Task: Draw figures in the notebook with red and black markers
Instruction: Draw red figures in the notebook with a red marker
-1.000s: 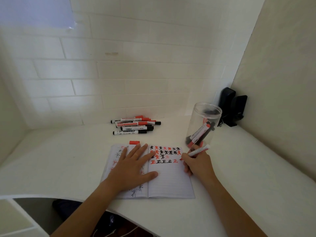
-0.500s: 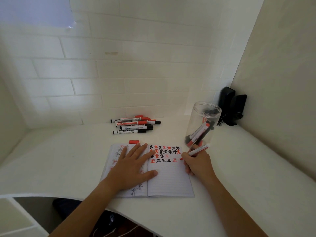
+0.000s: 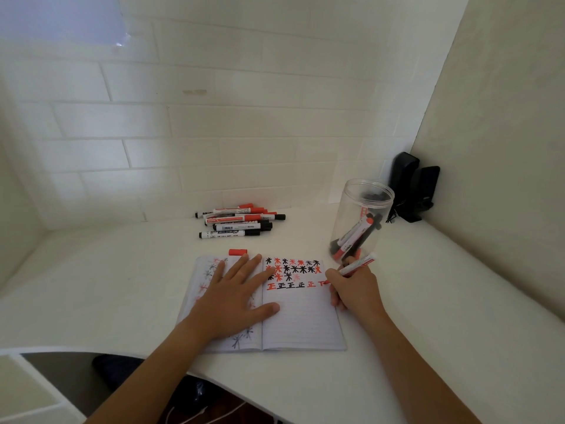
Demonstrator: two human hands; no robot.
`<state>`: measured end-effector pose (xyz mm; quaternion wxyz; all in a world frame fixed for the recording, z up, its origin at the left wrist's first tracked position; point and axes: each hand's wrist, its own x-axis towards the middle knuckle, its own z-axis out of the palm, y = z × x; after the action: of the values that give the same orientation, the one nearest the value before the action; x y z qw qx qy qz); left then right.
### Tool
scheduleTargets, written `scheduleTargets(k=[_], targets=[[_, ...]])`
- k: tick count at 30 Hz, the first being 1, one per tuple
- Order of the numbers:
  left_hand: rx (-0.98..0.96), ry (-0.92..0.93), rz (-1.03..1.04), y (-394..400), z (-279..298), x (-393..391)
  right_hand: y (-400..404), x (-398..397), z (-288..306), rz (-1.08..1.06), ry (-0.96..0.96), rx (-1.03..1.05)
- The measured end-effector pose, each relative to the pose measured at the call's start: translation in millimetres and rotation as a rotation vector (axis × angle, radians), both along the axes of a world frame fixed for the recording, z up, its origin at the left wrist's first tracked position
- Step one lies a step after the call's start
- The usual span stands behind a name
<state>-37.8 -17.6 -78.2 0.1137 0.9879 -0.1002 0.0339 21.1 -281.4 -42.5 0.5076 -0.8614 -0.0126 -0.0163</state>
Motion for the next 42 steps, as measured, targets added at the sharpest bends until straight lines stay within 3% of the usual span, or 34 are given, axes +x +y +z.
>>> scheduleTargets(k=[24, 42], targets=[[-0.006, 0.002, -0.002, -0.2, -0.3, -0.1, 4.5, -7.3, 6.7, 0.113, -0.012, -0.029], [-0.05, 0.012, -0.011, -1.3, 3.0, 0.9, 1.0, -1.7, 2.1, 0.023, -0.017, 0.026]])
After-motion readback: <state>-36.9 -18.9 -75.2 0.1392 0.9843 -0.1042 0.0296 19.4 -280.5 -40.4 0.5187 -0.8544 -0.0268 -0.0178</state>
